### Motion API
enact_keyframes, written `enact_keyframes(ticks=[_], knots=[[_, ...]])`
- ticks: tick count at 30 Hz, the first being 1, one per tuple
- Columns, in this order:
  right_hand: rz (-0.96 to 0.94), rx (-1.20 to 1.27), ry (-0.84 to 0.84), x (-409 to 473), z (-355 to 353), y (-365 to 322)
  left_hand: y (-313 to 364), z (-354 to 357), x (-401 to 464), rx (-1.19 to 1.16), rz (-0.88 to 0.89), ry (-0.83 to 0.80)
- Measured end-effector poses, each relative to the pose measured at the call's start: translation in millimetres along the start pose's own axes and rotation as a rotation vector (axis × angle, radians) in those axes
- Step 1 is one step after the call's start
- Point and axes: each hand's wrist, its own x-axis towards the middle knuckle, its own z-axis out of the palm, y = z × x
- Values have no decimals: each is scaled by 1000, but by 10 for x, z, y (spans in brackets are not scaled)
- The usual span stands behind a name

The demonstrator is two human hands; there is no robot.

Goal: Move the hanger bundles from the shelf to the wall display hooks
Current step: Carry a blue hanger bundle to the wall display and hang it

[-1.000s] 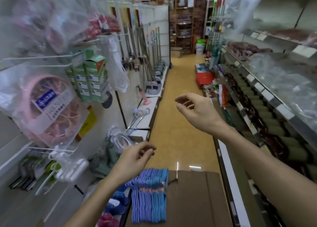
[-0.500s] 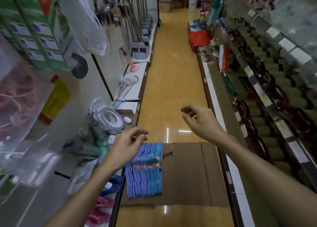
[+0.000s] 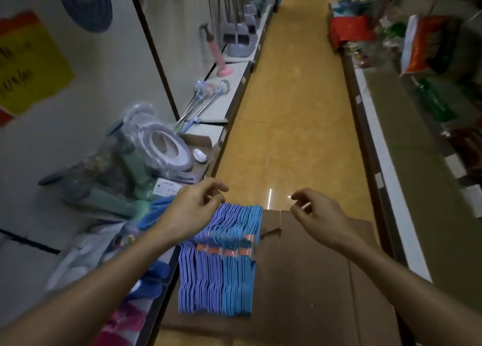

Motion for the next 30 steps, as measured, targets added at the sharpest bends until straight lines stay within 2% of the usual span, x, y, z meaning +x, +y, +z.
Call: enact_keyframes(ticks=[6, 16, 20, 24, 30], knots=[[85, 33, -98, 224, 1395, 1042, -1195, 851, 389, 203, 28, -34], [167, 9, -248, 493, 3147, 2089, -2533, 2008, 741, 335, 89, -74], [263, 234, -343, 369, 3752, 2329, -2896, 2327, 857, 438, 131, -94], [411, 597, -388, 253, 4302, 2496, -3065, 2432, 908, 487, 172, -96], [569, 1092, -504, 157, 4785, 2368, -3112, 2405, 974, 540, 213, -93]])
